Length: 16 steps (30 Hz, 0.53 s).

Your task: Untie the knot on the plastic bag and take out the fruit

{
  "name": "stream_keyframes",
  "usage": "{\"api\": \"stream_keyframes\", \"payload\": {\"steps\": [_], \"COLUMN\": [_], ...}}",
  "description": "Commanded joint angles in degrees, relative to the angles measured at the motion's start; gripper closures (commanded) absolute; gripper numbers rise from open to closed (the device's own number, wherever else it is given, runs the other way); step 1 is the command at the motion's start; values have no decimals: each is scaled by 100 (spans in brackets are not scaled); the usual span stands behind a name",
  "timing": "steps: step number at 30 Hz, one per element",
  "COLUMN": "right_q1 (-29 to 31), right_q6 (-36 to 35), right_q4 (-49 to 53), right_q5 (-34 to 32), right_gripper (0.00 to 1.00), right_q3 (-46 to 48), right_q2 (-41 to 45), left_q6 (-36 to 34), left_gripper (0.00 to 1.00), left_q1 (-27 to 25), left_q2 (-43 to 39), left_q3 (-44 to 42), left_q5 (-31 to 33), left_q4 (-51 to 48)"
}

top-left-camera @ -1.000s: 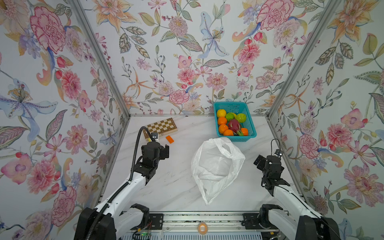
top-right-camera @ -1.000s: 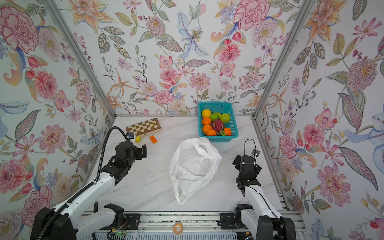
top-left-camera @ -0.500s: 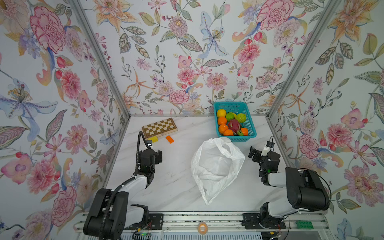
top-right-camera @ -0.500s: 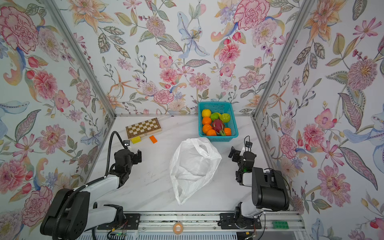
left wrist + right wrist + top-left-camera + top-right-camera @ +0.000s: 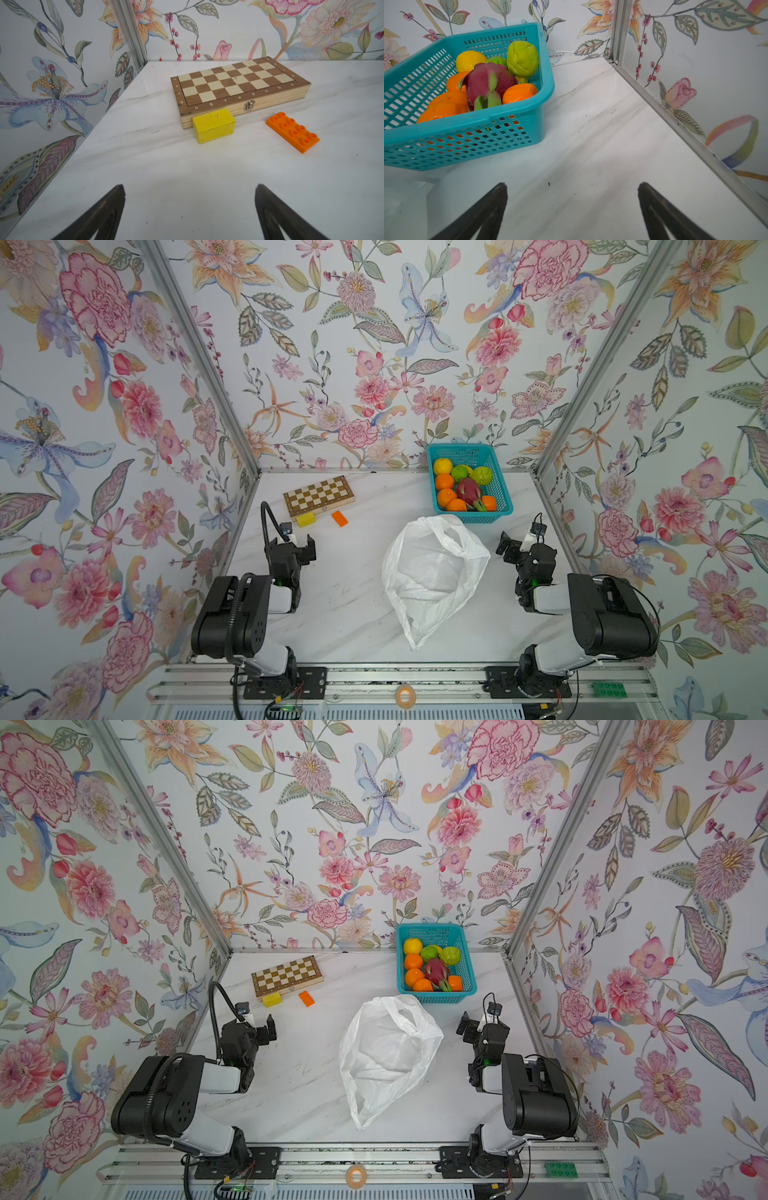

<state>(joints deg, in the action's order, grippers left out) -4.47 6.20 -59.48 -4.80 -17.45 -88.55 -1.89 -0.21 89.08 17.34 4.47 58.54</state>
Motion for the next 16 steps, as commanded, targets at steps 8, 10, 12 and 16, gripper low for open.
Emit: {"api": "stream_keyframes", "payload": {"steps": [8, 10, 12, 16], "right_q1": [30, -50, -45, 102], "right_q6": [-37, -15, -14, -138], "right_q4": [-144, 56, 111, -275], "right_q5": [-52, 59, 53, -154], "right_gripper": [1, 1, 1, 1], "right_q3": [-74, -134, -151, 54], "right_q2": [-37, -5, 13, 38], "left_q6": [24, 21, 17, 22], "left_gripper": [1, 1, 1, 1], "left_q1": [21, 21, 21, 21], "left_q2": [6, 4, 9, 5], "left_q3": [-95, -100, -100, -102], "left_q5": [-126, -125, -129, -130], "left_q4": [938, 951, 951, 957]}}
